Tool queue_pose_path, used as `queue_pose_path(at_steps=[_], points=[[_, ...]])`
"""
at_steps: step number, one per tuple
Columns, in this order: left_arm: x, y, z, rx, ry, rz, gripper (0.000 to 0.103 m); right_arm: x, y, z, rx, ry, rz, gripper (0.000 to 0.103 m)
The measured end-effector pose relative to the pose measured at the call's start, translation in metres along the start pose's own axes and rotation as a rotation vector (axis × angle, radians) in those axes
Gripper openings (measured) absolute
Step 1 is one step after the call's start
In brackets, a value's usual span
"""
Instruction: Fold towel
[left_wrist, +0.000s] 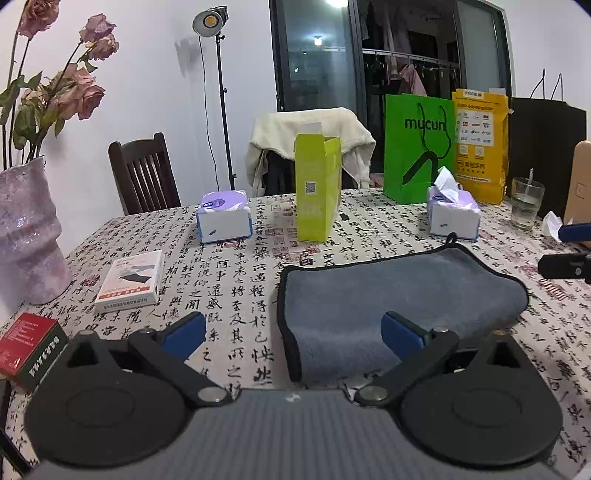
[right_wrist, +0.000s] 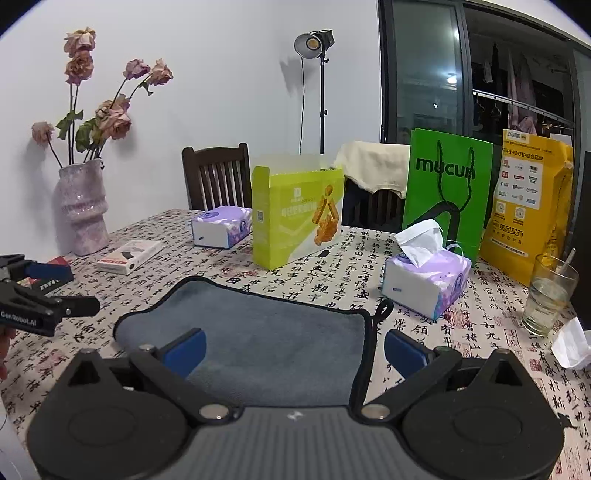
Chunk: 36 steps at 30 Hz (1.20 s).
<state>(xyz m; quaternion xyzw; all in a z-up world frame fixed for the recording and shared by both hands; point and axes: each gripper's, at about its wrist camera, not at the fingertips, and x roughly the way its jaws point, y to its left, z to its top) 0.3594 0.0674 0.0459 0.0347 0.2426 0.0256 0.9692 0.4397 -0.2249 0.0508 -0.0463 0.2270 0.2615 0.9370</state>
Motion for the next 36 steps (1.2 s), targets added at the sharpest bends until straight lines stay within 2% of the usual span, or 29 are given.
queue_pose_path(at_steps=[18, 36], points=[[-0.054, -0.016, -0.016, 0.012, -0.03, -0.022, 0.103, -0.054, 0.021, -0.022, -0.001, -0.033, -0.012, 0.103], [-0.099, -0.024, -0.028, 0.016, -0.064, -0.048, 0.103, -0.099, 0.044, -0.029, -0.02, -0.061, -0.018, 0.103]])
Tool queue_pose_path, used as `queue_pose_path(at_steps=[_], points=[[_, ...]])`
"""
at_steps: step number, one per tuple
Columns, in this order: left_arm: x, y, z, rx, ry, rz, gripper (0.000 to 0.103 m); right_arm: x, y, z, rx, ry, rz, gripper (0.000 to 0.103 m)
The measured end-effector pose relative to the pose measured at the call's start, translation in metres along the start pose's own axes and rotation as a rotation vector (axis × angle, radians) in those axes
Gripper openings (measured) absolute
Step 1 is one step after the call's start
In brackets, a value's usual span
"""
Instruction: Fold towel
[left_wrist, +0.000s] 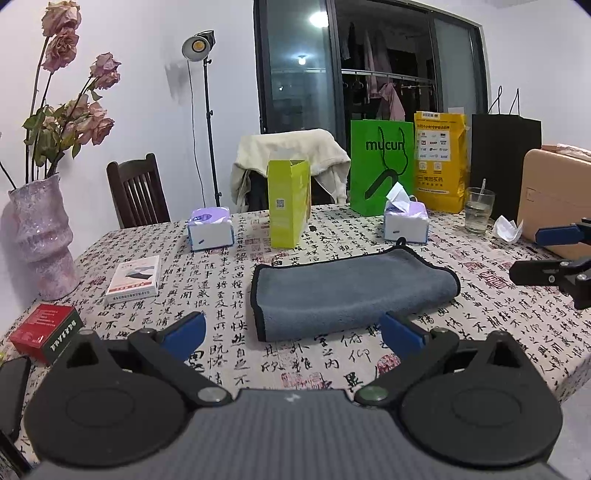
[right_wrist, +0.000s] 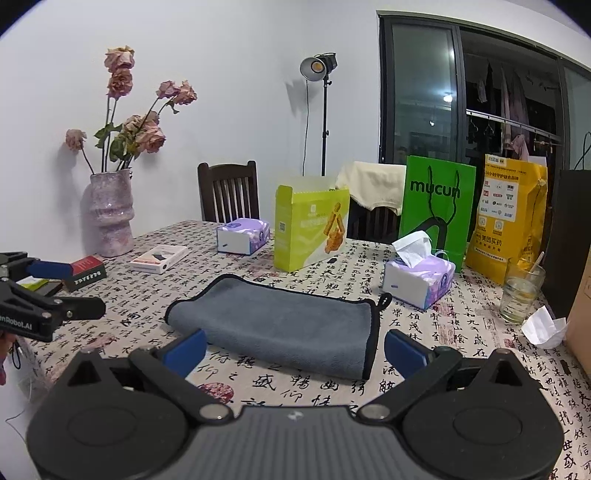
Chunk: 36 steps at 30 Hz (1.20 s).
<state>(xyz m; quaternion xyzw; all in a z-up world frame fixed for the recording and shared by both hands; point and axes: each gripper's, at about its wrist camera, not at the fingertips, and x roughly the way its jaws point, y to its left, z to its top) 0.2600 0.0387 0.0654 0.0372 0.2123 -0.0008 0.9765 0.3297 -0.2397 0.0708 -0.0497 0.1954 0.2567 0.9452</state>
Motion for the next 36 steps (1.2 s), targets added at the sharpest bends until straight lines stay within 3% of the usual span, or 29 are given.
queue_pose_path(at_steps=[36], points=[[-0.081, -0.019, -0.03, 0.023, -0.059, -0.033, 0.103, -0.083, 0.034, -0.026, -0.006, -0.063, -0.004, 0.103]])
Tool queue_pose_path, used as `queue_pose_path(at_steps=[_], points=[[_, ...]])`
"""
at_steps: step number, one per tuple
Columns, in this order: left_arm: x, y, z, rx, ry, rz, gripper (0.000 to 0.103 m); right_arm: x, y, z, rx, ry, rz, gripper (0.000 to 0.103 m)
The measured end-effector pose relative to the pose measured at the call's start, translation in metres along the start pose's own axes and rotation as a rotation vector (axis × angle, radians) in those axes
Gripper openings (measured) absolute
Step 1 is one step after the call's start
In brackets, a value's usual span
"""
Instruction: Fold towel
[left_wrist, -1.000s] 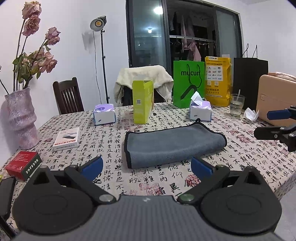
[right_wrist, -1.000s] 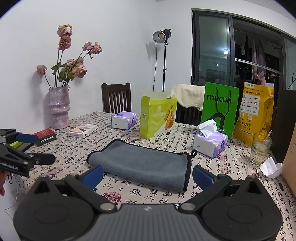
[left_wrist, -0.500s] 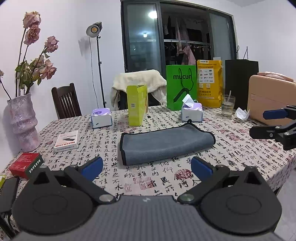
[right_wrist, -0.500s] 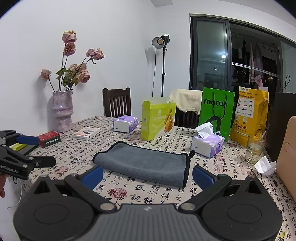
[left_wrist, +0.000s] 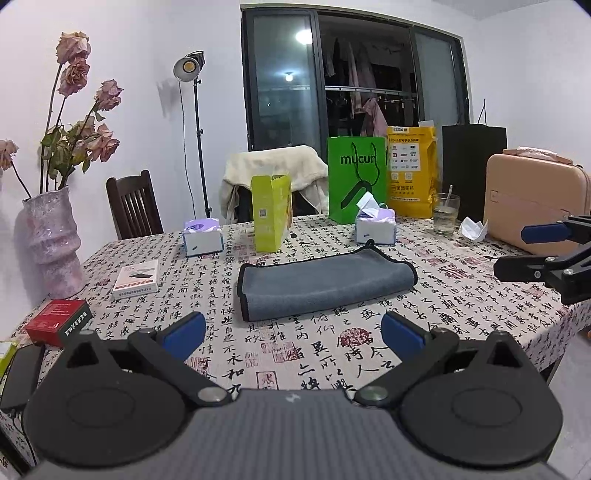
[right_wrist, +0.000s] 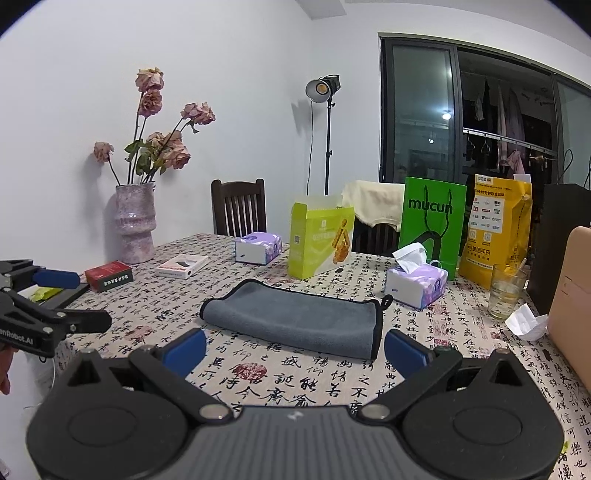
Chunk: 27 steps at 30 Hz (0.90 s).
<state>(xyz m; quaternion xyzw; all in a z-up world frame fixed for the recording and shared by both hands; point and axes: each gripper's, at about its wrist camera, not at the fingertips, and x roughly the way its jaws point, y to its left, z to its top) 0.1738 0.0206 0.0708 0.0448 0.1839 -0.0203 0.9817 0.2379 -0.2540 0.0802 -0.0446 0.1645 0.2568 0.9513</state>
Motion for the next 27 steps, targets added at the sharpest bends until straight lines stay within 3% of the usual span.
queue_pose_path(at_steps=[16, 27], points=[[-0.046, 0.002, -0.012, -0.042, -0.058, -0.03, 0.103, -0.034, 0.023, -0.012, 0.017, -0.018, 0.02, 0.103], [-0.069, 0.001, -0.037, -0.064, -0.052, -0.039, 0.103, -0.054, 0.027, -0.035, 0.083, -0.021, 0.035, 0.103]])
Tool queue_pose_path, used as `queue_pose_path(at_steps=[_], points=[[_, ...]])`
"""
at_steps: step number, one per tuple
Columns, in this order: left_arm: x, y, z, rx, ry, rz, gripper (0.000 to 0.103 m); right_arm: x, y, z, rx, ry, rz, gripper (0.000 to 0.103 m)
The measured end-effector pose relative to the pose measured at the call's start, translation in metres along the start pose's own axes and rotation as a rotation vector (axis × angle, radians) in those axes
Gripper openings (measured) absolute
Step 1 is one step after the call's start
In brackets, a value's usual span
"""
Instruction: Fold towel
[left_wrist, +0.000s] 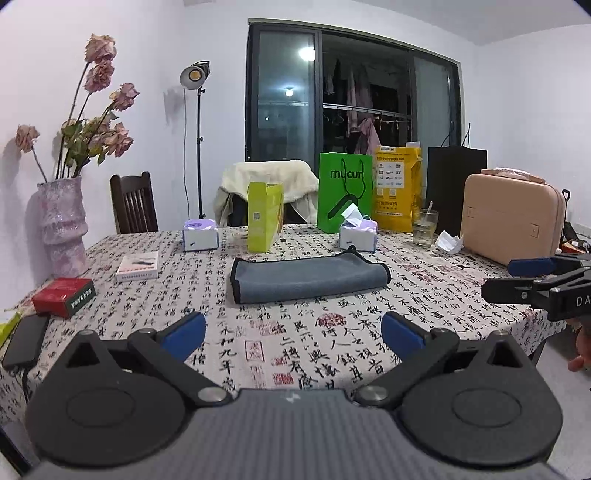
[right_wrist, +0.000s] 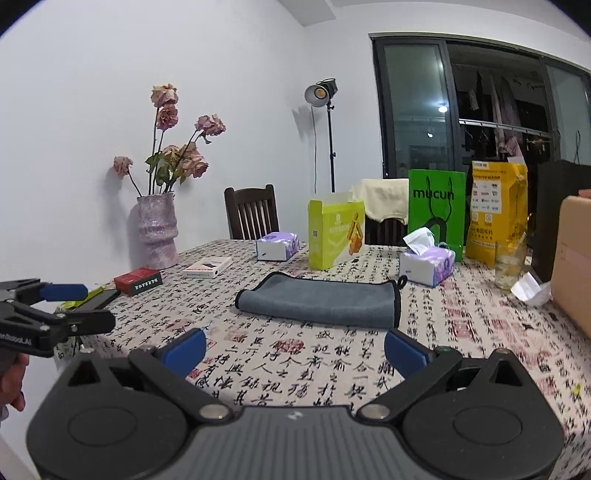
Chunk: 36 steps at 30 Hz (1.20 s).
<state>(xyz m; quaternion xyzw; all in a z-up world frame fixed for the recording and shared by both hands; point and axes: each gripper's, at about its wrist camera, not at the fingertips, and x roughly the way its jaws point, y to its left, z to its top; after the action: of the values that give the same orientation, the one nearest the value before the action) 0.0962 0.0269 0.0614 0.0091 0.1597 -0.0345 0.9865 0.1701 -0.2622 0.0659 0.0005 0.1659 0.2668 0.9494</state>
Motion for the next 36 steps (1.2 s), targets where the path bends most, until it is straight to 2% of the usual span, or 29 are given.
queue_pose_path(at_steps=[15, 25, 36], points=[[-0.041, -0.014, -0.026, 0.023, -0.044, 0.005, 0.103, -0.03, 0.023, -0.025, 0.002, -0.011, -0.03, 0.103], [-0.061, -0.02, -0.035, 0.02, -0.041, 0.011, 0.103, -0.057, 0.04, -0.039, -0.024, -0.024, -0.07, 0.103], [-0.078, -0.034, -0.044, 0.039, -0.061, 0.04, 0.103, -0.064, 0.07, -0.056, -0.069, -0.003, -0.021, 0.103]])
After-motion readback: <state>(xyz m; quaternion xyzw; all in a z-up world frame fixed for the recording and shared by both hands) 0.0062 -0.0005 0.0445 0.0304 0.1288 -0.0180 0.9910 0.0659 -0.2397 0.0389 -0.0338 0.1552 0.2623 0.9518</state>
